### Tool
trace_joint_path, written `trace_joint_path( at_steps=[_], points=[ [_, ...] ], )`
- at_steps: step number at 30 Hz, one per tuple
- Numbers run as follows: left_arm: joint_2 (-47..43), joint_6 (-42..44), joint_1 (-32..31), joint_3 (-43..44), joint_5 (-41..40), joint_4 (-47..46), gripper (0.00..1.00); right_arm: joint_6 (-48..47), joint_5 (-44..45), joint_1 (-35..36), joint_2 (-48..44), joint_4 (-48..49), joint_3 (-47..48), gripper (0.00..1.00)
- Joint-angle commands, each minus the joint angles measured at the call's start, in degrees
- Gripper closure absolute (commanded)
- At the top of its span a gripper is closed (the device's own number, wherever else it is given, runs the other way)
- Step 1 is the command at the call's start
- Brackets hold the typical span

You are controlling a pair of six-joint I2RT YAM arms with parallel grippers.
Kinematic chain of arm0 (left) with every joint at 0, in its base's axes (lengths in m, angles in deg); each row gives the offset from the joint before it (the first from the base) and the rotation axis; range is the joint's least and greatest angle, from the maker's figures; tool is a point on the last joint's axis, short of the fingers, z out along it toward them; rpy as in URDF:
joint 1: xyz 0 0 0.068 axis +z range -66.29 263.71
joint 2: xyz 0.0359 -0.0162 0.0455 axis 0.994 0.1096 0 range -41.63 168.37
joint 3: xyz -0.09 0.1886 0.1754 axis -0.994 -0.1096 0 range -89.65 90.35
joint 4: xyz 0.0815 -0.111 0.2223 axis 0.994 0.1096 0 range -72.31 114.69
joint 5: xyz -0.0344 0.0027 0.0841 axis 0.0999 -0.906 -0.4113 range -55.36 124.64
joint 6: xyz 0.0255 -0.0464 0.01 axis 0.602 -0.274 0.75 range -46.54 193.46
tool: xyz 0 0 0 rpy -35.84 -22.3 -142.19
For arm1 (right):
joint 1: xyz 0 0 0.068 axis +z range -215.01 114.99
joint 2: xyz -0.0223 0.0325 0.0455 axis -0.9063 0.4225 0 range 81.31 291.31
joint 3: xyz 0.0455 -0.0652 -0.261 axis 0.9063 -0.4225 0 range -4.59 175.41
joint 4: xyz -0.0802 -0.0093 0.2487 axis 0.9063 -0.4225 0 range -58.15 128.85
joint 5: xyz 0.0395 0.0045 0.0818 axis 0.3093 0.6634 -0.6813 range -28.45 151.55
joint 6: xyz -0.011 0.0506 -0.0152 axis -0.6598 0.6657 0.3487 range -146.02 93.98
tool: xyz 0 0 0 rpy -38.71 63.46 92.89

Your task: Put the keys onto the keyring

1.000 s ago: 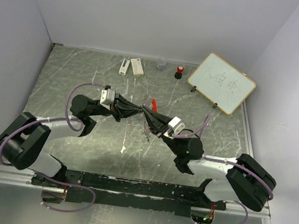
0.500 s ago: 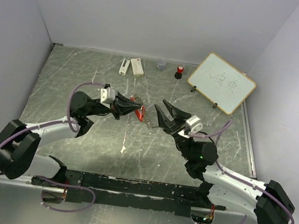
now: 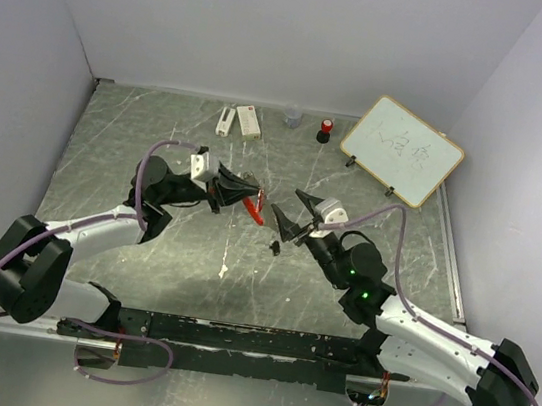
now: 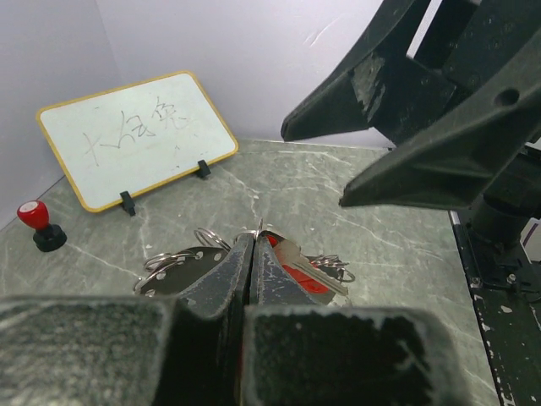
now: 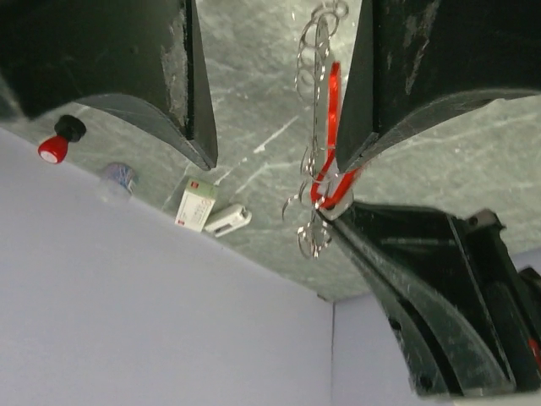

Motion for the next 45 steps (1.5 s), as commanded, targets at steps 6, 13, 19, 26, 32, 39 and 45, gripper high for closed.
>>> trace_joint_path(
  at_steps=[6, 13, 19, 26, 32, 39, 45],
  points=[
    [-0.79, 0.1, 0.6, 4.24, 0.76, 2.25, 0.93, -0.02, -4.43, -0.07, -2.29, -13.5, 1.46, 0.34],
    [-0.33, -1.98, 0.54, 4.42, 2.27, -0.18, 0.93, 0.4, -5.29, -0.52, 2.58, -9.58, 1.07, 0.34],
    [-1.04, -3.29, 0.54, 4.05, 3.41, -1.47, 0.93, 1.51, -7.44, -3.58, 8.91, -5.67, 2.68, 0.39],
    [-2.45, -3.05, 0.58, 2.99, 3.9, -0.28, 0.93, 3.98, -13.94, -8.77, 10.98, -2.09, 3.13, 0.62],
    [-2.02, -2.51, 0.67, 3.37, 3.07, 0.19, 0.93, 3.69, -15.99, -9.0, 10.28, -3.42, 4.19, 1.0],
    [-5.89, 0.33, 1.15, 2.36, -9.96, 8.5, 0.01, 2.67, -9.83, -9.09, 9.23, -12.35, 7.63, 1.0],
    [-13.88, 0.84, 1.26, -3.8, -25.34, 9.08, 0.02, 2.68, -5.38, -9.09, 12.32, -21.51, 13.34, 1.0]
  ],
)
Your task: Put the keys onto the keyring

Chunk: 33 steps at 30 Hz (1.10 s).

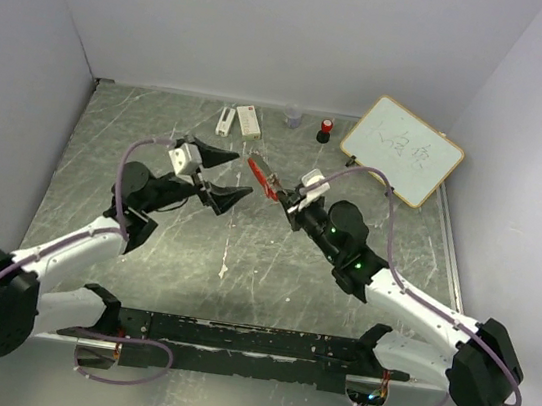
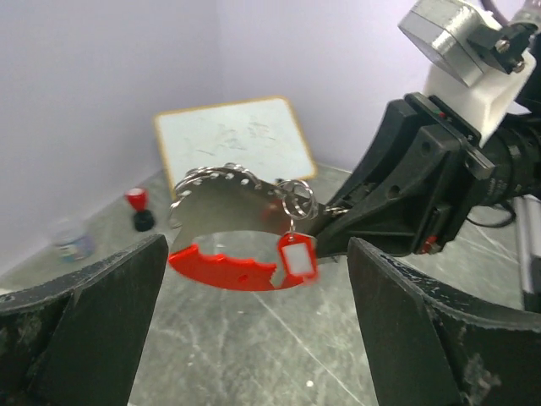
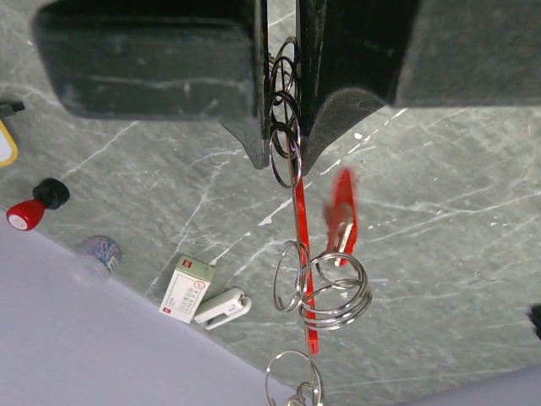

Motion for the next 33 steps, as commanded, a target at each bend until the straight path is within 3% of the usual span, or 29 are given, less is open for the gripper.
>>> trace_joint_path(
  at_steps=[1, 7, 11, 17, 23, 33],
  points=[
    [-5.8, 1.13, 0.48, -3.85, -15.21, 1.25, 0.02, 0.1, 3.9, 0.09, 2.3, -7.97, 5.53, 1.0],
    [-11.53, -5.56, 0.8, -7.17, -32.28, 5.24, 0.02, 4.66, 2.53, 0.09, 10.04, -21.69, 15.86, 1.0],
    [-13.56, -13.82, 0.91, -4.38, -43.01, 16.57, 0.02, 7.77, -3.42, 0.05, 15.1, -25.79, 19.88, 1.0],
    [-15.74, -16.68, 1.01, -3.97, -46.31, 20.84, 0.02, 13.8, -11.23, 0.05, 21.35, -23.08, 21.22, 1.0],
    [-14.13, -17.8, 1.0, 0.55, -47.75, 31.31, 0.02, 18.65, -16.85, -0.02, 27.83, -20.61, 22.1, 1.0],
    [-11.87, -18.54, 1.01, 0.62, -46.11, 30.91, 0.02, 25.51, -20.21, -4.49, 32.71, -16.55, 21.21, 1.0]
  ],
)
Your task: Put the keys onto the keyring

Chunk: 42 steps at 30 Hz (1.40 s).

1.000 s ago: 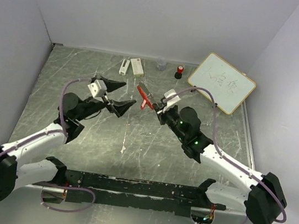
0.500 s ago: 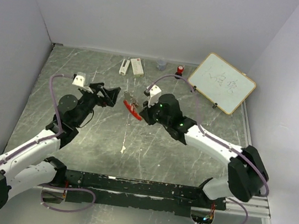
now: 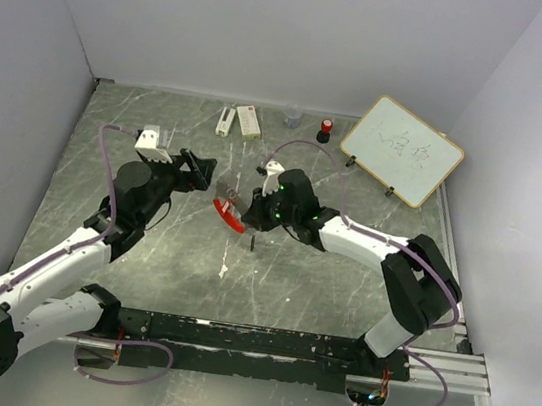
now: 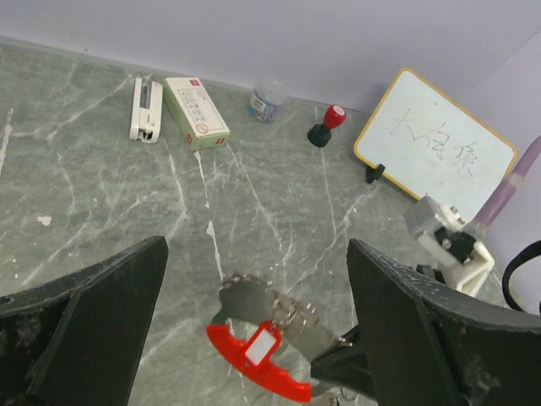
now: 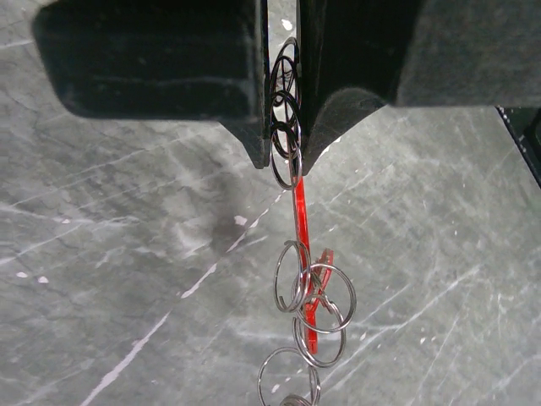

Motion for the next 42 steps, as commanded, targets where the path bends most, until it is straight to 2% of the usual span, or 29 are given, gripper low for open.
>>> trace_joint_path(
  at_steps=[1, 8, 12, 13, 20, 22, 27, 28, 30, 31, 32, 33, 35, 38, 42],
  points=[
    [1.35, -0.82, 0.33, 1.74, 0.39, 1.33, 0.02, 4.38, -2.44, -3.32, 0.71, 4.46, 0.44, 1.0],
    [4.7, -1.71, 0.36, 2.58, 3.52, 1.49, 0.02, 7.57, -5.04, -8.08, 3.15, 5.87, -0.42, 1.0],
    [6.0, -1.71, 0.37, 2.8, 4.95, 1.75, 0.02, 9.63, -3.62, -10.49, 3.72, 6.62, -1.55, 1.0],
    [6.15, -1.79, 0.33, 2.62, 5.24, 1.57, 0.02, 9.79, -2.04, -11.03, 3.75, 5.97, -1.45, 0.97],
    [7.08, -3.29, 0.39, 1.77, 5.75, 0.85, 0.02, 10.91, 8.75, -13.29, -0.87, 6.77, -4.91, 0.59],
    [7.29, -3.99, 0.38, 1.81, 5.16, 1.17, 0.02, 11.24, 11.38, -14.15, -3.0, 7.05, -6.33, 0.52],
    [7.8, -4.32, 0.39, 3.08, 3.92, 3.24, 0.02, 11.45, 21.7, -15.43, -12.53, 8.21, -11.33, 0.33],
    [7.97, -4.51, 0.38, 3.31, 4.08, 3.7, 0.02, 11.32, 23.42, -15.43, -14.73, 8.99, -12.64, 0.25],
    [8.27, -4.19, 0.28, 3.36, 4.78, 3.38, 0.02, 10.87, 25.12, -15.43, -18.75, 9.82, -14.34, 0.17],
    [8.08, -4.28, 0.3, 3.16, 4.89, 2.96, 0.02, 12.11, 28.28, -15.39, -20.69, 9.58, -14.76, 0.14],
    [7.88, -4.36, 0.23, 2.72, 4.87, 2.35, 0.02, 13.32, 30.08, -15.43, -22.3, 9.1, -14.96, 0.05],
    [7.58, -4.39, 0.16, 2.25, 4.76, 1.62, 0.02, 14.02, 34.25, -15.33, -23.76, 8.42, -14.81, 0.01],
    [6.85, -4.27, 0.08, 1.47, 4.34, 0.55, 0.02, 19.24, 44.9, -14.33, -26.03, 4.3, -13.46, 0.0],
    [6.27, -4.05, 0.06, 1.53, 3.73, 0.84, 0.02, 21.6, 55.06, -14.12, -27.4, -3.97, -9.89, 0.0],
    [6.15, -4.18, 0.06, 2.19, 3.43, 2.18, 0.02, 21.85, 58.96, -14.07, -29.84, -9.84, -8.02, 0.02]
  ],
)
